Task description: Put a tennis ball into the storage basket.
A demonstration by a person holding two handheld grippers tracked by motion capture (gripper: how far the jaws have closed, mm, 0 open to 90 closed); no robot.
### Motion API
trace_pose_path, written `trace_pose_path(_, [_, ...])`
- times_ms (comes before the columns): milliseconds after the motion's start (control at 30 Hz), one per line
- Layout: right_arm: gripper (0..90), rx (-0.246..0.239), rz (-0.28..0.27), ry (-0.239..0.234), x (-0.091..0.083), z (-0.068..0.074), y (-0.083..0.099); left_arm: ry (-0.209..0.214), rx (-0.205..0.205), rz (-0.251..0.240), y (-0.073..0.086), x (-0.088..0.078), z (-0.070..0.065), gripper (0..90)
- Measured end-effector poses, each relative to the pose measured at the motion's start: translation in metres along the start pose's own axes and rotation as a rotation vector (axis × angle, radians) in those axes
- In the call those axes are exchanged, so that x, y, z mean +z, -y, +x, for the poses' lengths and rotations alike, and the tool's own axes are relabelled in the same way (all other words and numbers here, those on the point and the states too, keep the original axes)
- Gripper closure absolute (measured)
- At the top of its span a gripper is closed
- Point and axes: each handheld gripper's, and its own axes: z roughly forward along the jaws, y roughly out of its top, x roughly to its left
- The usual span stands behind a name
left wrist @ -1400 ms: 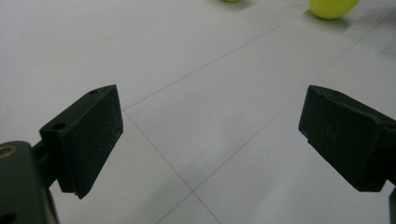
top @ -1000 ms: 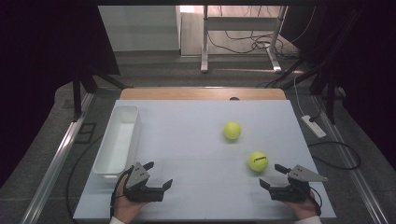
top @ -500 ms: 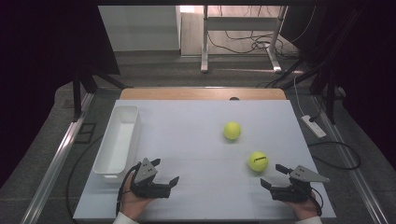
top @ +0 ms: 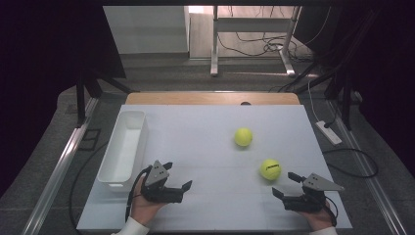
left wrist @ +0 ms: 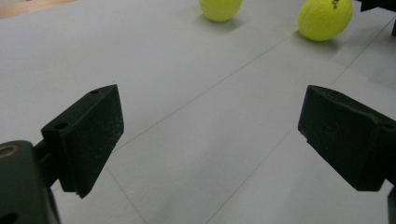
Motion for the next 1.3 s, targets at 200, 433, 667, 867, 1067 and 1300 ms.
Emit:
trace_pose_path(200, [11.4,0.007,-0.003,0.0,-0.001,0.0,0.0,0.0,0.008,0.001,-0.007,0.004,-0.001,7.7])
trace_pose_path(433, [11.4,0.003,-0.004,0.006,-0.001,0.0,0.0,0.007,0.029,0.016,-0.021,0.011,-0.004,7.8])
trace_pose_path(667, [11.4,-0.003,0.001,0.001,0.001,0.001,-0.001,0.024,0.045,0.021,-0.033,0.019,-0.009,7.9])
trace_pose_path(867, [11.4,0.006,-0.002,-0.003,0.002,0.001,-0.001,0.028,0.054,0.032,-0.039,0.026,-0.011,8.0])
trace_pose_path(1067, [11.4,-0.001,0.003,0.002,0.002,0.001,-0.001,0.04,0.058,0.038,-0.047,0.034,-0.012,8.3])
trace_pose_path(1300, [11.4,-0.006,0.009,0.006,0.003,0.001,-0.001,0.049,0.051,0.039,-0.052,0.04,-0.011,8.4])
